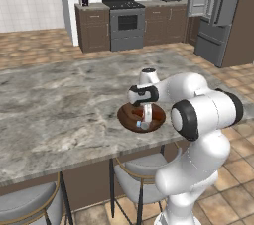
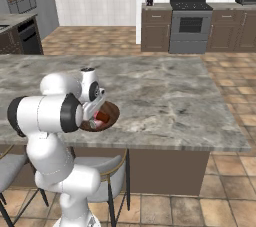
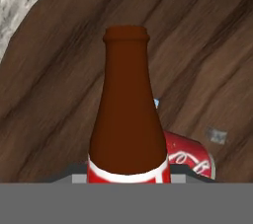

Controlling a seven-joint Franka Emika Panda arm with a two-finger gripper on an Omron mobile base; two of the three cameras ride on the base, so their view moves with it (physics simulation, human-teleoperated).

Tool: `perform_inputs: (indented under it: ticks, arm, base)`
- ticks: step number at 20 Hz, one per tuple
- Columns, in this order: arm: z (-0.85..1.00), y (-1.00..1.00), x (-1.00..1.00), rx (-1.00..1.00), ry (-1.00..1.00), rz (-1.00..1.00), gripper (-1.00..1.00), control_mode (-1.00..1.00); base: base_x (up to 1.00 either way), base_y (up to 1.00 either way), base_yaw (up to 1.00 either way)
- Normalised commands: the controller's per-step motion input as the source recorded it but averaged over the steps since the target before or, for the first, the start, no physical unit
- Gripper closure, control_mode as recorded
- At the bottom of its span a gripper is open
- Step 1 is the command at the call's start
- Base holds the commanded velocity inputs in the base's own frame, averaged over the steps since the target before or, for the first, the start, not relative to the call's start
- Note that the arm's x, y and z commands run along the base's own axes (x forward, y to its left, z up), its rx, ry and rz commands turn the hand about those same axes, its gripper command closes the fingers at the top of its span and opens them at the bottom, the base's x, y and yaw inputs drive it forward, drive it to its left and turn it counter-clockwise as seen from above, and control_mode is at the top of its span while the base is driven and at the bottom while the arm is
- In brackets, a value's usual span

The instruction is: Open the fridge, grab two sodas, and place both sodas inside the bowl with ice on the dining counter.

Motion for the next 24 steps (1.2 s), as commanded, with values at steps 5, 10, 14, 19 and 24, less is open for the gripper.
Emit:
perform_inputs:
  ticks: [5,10,14,19,24]
  arm:
    - [-0.15,0.00,0.08,0.00,0.03,0.01,1.00,-1.00]
    - [-0.18,0.00,0.00,0.00,0.01,0.02,1.00,-1.00]
    - [-0.18,0.02,0.00,0.00,0.00,0.01,-1.00,-1.00]
    - [-0.13,0.01,-0.05,0.00,0.00,0.00,-1.00,-1.00]
    - [0.05,-0.01,-0.30,0.00,-0.06,0.01,-1.00,-1.00]
  base:
    - [0.00,0.00,0.00]
    - [0.00,0.00,0.00]
    - [0.00,0.00,0.00]
    - [0.00,0.00,0.00]
    - [0.00,0.00,0.00]
